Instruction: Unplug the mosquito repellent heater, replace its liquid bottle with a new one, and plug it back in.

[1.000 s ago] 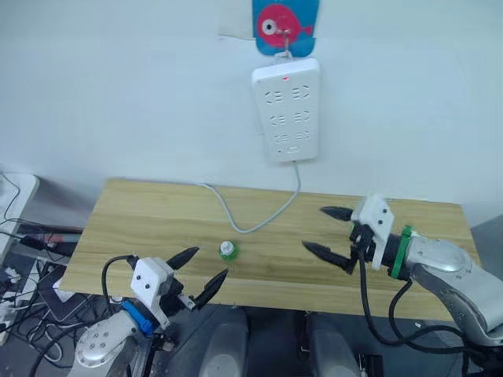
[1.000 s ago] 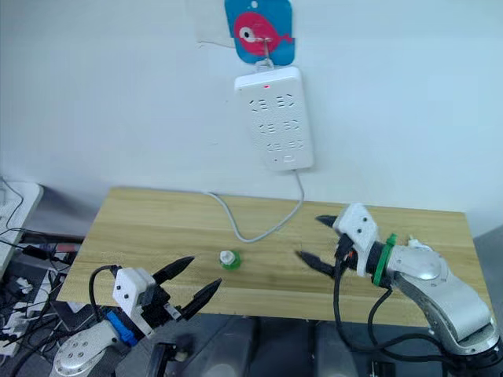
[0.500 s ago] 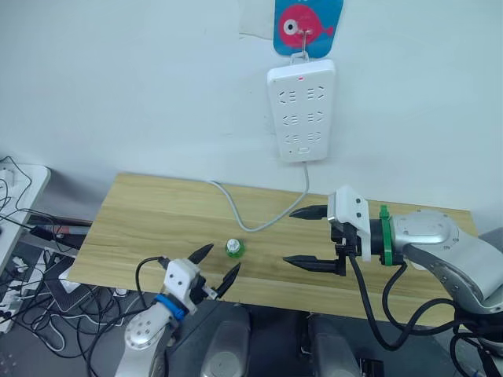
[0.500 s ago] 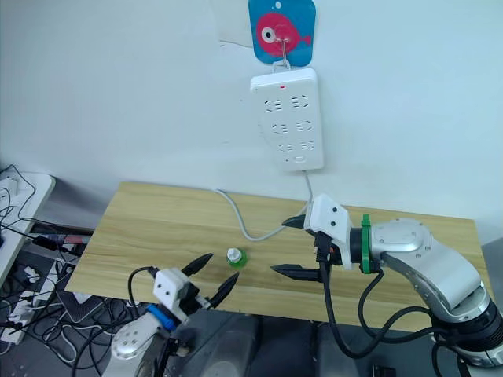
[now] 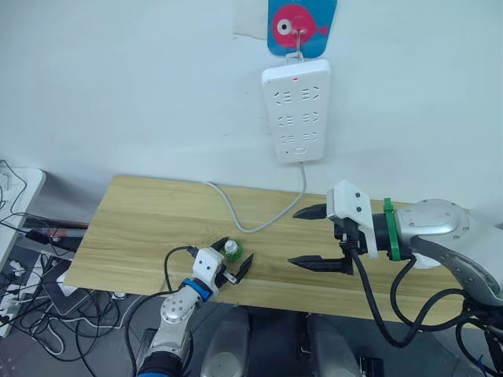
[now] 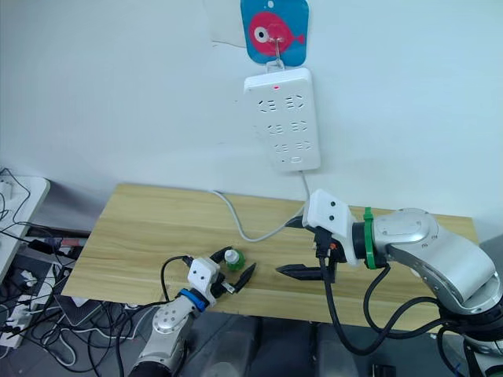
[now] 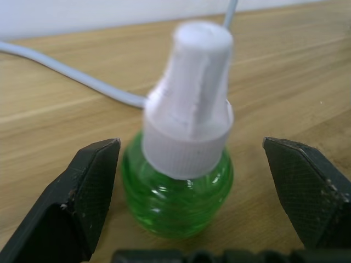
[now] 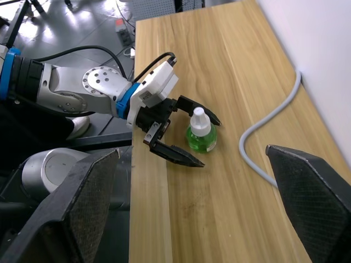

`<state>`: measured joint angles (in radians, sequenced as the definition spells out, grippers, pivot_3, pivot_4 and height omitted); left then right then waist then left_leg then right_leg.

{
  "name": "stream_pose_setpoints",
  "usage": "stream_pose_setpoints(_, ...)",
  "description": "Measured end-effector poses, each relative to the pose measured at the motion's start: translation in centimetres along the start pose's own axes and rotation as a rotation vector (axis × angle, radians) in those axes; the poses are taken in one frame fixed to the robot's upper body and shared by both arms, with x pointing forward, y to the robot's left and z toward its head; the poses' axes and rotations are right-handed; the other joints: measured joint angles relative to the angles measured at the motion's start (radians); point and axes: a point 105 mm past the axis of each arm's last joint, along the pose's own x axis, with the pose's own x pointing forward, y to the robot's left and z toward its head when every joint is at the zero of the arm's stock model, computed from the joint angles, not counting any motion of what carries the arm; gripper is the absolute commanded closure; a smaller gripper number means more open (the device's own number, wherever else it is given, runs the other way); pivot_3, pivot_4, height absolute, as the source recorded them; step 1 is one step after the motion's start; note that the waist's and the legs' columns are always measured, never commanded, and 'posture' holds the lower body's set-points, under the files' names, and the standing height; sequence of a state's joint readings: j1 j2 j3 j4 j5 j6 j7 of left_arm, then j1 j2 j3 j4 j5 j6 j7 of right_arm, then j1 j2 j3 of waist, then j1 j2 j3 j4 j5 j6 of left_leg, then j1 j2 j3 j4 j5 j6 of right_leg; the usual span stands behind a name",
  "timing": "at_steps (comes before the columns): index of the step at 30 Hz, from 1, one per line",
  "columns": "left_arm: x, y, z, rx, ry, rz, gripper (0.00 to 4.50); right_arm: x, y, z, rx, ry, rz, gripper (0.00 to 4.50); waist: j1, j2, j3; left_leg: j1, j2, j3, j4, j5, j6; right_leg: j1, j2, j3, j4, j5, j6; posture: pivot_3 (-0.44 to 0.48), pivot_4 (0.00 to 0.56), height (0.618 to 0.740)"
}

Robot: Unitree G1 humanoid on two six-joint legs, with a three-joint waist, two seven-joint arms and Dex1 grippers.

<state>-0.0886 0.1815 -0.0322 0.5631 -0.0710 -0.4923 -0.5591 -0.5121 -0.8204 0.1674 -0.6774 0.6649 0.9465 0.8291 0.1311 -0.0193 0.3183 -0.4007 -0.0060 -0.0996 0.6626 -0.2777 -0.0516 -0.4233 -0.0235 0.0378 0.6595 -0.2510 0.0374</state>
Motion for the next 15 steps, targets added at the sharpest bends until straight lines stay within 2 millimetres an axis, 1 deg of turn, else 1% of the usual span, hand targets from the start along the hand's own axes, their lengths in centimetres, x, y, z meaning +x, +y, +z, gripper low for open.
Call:
stream_pose_setpoints(1, 0.10, 0.02, 0.03, 0.000, -0.004, 0.004, 0.00, -0.05, 0.01, 0.01, 0.003, 0.001, -0.002, 0.01, 0.000, 0.000, 0.000, 0.000, 0.000, 0.000, 0.000, 0.000, 0.000, 0.000, 0.000, 0.000, 0.000, 0.000, 0.000, 0.185, 0.311, 0.740)
stream_pose_setpoints(2, 0.10, 0.04, -0.01, 0.003, -0.005, 0.005, 0.39, -0.12, 0.03, 0.07, 0.003, 0.000, -0.004, 0.00, -0.001, 0.000, 0.000, 0.000, 0.000, 0.000, 0.000, 0.000, 0.000, 0.000, 0.000, 0.000, 0.000, 0.000, 0.000, 0.175, 0.309, 0.740)
stream_pose_setpoints(3, 0.06, 0.08, -0.06, 0.004, -0.005, 0.008, 0.55, -0.19, 0.08, 0.12, 0.006, 0.000, -0.002, 0.00, -0.001, 0.000, 0.000, 0.000, 0.000, 0.000, 0.000, 0.000, 0.000, 0.000, 0.000, -0.001, 0.001, 0.000, 0.000, 0.175, 0.309, 0.740)
stream_pose_setpoints(8, -0.05, 0.26, -0.15, 0.020, -0.004, 0.021, 2.16, -0.39, -0.10, 0.18, 0.015, 0.002, -0.024, 0.00, -0.005, 0.000, 0.000, 0.000, 0.000, 0.000, 0.000, 0.000, 0.000, 0.000, 0.000, 0.000, 0.001, 0.000, 0.000, 0.174, 0.308, 0.740)
stream_pose_setpoints(9, -0.04, 0.31, -0.15, 0.023, -0.003, 0.020, 2.22, -0.38, -0.11, 0.16, 0.018, 0.003, -0.025, 0.00, -0.005, 0.000, 0.000, 0.000, 0.000, 0.000, 0.000, 0.000, 0.000, 0.000, 0.000, -0.001, 0.001, 0.000, 0.000, 0.174, 0.308, 0.740)
stream_pose_setpoints(15, -0.20, 0.50, -0.08, 0.025, 0.008, 0.011, 2.22, -0.43, -0.38, 0.03, 0.022, 0.004, -0.049, 0.00, -0.010, 0.000, 0.000, 0.000, 0.000, 0.000, 0.000, 0.000, 0.000, 0.000, 0.000, -0.001, 0.001, 0.000, 0.000, 0.180, 0.310, 0.740)
